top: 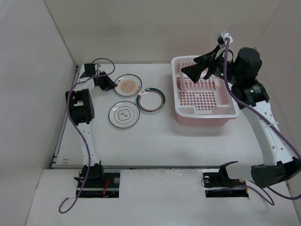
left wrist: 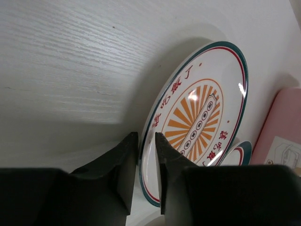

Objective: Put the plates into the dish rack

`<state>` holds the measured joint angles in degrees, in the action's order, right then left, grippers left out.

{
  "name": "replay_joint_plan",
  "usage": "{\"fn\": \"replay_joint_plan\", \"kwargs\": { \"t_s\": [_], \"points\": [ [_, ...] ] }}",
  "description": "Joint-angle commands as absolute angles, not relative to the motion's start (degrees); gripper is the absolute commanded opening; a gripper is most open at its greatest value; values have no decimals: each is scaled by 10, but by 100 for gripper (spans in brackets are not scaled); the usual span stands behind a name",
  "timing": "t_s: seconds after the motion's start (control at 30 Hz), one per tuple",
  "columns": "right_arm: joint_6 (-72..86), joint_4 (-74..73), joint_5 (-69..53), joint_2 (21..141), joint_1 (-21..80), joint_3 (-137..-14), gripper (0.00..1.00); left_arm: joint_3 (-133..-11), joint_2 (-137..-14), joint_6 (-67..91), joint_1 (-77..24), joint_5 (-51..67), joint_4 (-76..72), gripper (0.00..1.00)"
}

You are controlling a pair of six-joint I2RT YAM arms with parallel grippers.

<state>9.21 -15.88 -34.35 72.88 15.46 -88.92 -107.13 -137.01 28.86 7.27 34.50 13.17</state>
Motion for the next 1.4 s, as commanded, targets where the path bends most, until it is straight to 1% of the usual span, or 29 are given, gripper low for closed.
{"fn": "replay_joint_plan", "kwargs": {
  "t_s": [0.0, 0.07, 0.1, 0.23, 0.33, 0.43, 0.53, 0.67, 0.7, 0.77, 0.8, 0.83, 0.9, 0.93, 0.97, 1.07, 1.1, 1.17, 1.2, 1.27, 1.37],
  "points": [
    [85, -146, -356, 729, 159, -918, 100, -1079, -1389, 265, 69, 329, 185, 18],
    [85, -146, -356, 729, 159, -918, 100, -1079, -1389, 259, 69, 329, 185, 8],
    [85, -146, -356, 729, 159, -918, 100, -1079, -1389, 259, 69, 329, 185, 0],
    [85, -146, -351, 729, 159, -912, 100, -1079, -1389, 254, 69, 329, 185, 0],
    [80, -146, -342, 735, 159, -902, 100, -1041, -1367, 254, 77, 315, 174, 0],
    [51, -177, -307, 751, 184, -902, 100, -993, -1319, 277, 96, 309, 139, 0],
    [20, -218, -247, 777, 214, -926, 100, -961, -1259, 295, 108, 315, 106, 0],
    [-10, -248, -156, 815, 259, -948, 100, -954, -1187, 326, 108, 315, 100, 0],
    [-17, -255, -111, 821, 284, -948, 100, -954, -1160, 332, 108, 309, 107, 0],
    [-50, -255, -68, 843, 310, -948, 100, -954, -1136, 350, 108, 302, 123, 0],
    [-68, -261, -49, 852, 324, -948, 100, -954, -1125, 372, 108, 286, 152, 0],
    [-91, -261, -11, 862, 359, -955, 100, -962, -1107, 381, 108, 286, 171, 0],
    [-165, -256, 35, 886, 396, -955, 100, -988, -1100, 402, 108, 269, 219, 0],
    [-183, -251, 74, 893, 425, -955, 100, -1000, -1094, 407, 108, 269, 267, 0],
    [-196, -244, 89, 901, 436, -955, 100, -1025, -1094, 414, 108, 269, 293, 0],
    [-234, -230, 94, 928, 461, -972, 100, -1033, -1071, 441, 108, 269, 364, 0],
    [-243, -230, 94, 935, 467, -986, 100, -1013, -1057, 451, 108, 269, 365, 0],
    [-283, -230, 83, 959, 483, -1010, 97, -964, -1013, 484, 103, 285, 370, 0],
    [-296, -230, 77, 968, 489, -1010, 95, -964, -998, 484, 98, 285, 370, 0],
    [-325, -237, 83, 995, 502, -1034, 94, -925, -970, 511, 91, 279, 376, 0],
    [-332, -250, 91, 1027, 510, -1068, 94, -887, -919, 543, 86, 279, 381, 0]
  ]
}}
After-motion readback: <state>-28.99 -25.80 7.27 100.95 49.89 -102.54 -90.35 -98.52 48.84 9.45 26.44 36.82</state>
